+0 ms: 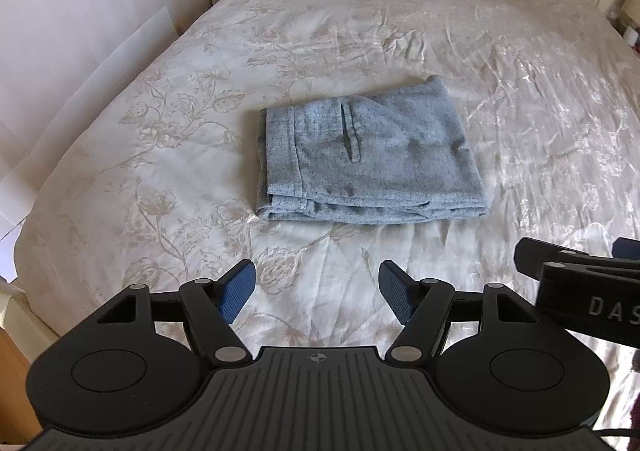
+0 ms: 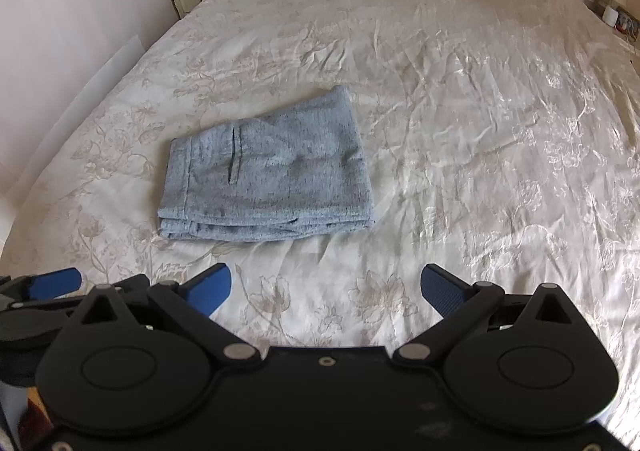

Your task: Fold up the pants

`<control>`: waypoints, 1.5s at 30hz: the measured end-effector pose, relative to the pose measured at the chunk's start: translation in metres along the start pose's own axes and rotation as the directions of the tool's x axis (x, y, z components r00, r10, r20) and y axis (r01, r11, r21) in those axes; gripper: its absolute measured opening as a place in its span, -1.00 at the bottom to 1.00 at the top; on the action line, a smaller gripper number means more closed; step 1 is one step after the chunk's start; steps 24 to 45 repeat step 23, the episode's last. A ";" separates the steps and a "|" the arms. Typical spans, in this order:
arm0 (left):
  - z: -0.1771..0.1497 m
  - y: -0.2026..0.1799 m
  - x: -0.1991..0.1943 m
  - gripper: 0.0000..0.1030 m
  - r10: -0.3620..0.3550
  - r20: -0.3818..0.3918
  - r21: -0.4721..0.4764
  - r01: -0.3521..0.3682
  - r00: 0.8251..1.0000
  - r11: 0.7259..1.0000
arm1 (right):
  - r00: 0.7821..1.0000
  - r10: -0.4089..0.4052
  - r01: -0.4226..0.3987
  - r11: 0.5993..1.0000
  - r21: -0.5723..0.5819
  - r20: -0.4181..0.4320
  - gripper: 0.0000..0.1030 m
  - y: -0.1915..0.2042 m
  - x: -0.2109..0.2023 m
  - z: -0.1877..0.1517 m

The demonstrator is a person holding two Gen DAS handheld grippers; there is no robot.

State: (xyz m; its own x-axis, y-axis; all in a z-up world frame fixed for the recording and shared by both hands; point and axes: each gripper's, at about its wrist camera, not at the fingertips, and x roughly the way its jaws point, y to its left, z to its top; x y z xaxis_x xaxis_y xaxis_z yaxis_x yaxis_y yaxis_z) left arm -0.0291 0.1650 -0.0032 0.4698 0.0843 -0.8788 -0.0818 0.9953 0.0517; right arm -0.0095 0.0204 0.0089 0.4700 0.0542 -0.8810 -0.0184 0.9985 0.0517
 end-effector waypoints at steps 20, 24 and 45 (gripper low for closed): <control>-0.003 0.003 -0.001 0.30 0.015 0.009 -0.009 -0.015 1.000 1.000 | 1.000 -0.011 0.011 0.999 0.030 -0.024 1.00 0.003 0.009 -0.001; -0.005 0.000 0.000 0.30 0.016 0.008 -0.003 -0.016 1.000 1.000 | 0.999 -0.014 0.015 0.999 0.032 -0.031 1.00 0.004 0.012 -0.001; -0.005 0.000 0.000 0.30 0.016 0.008 -0.003 -0.016 1.000 1.000 | 0.999 -0.014 0.015 0.999 0.032 -0.031 1.00 0.004 0.012 -0.001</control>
